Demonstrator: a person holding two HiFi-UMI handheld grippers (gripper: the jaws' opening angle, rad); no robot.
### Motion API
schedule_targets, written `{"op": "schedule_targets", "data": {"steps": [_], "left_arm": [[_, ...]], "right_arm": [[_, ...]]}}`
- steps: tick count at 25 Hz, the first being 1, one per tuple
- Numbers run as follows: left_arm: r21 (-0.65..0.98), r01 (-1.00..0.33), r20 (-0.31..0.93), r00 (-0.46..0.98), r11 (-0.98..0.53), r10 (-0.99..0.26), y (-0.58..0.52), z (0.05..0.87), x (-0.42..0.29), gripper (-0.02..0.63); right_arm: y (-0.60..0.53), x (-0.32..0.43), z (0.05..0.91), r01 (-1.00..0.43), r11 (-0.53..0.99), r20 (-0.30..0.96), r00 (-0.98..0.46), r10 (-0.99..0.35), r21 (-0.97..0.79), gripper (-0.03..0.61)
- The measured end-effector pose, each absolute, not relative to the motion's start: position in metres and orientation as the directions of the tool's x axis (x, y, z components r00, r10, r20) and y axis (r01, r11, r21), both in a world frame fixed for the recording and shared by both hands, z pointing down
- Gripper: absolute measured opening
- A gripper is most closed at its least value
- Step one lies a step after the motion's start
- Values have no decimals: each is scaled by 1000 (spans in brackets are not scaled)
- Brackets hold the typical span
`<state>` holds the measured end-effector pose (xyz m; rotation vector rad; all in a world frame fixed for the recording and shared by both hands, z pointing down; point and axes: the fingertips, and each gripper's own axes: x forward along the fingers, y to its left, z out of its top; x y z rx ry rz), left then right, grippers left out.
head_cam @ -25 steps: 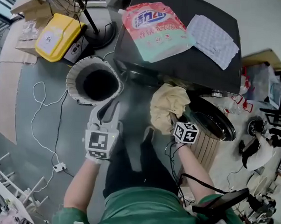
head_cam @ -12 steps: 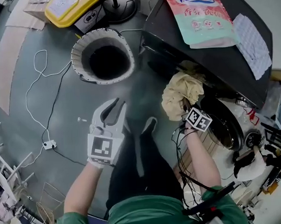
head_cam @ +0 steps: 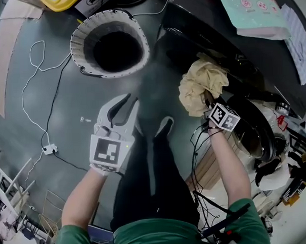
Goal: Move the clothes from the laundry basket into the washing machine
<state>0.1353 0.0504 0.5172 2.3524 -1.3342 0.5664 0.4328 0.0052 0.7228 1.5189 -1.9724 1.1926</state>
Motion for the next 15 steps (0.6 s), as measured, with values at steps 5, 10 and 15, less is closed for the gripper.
{"op": "schedule_targets", "data": {"steps": [5, 10, 15], "left_arm": [[144, -858, 526, 488, -492, -697, 58, 541, 149, 76], [175, -860, 528, 494, -480, -691, 63, 568, 149, 75], [184, -864, 540, 487, -468, -687, 72, 585, 146, 75]], "right_arm": [[0, 446, 735, -930, 70, 746, -334, -576, -361, 101], [-24, 456, 752, -945, 87, 743, -302, -597, -315, 101], [-63, 469, 763, -952, 33, 723, -254, -642, -304, 101]]}}
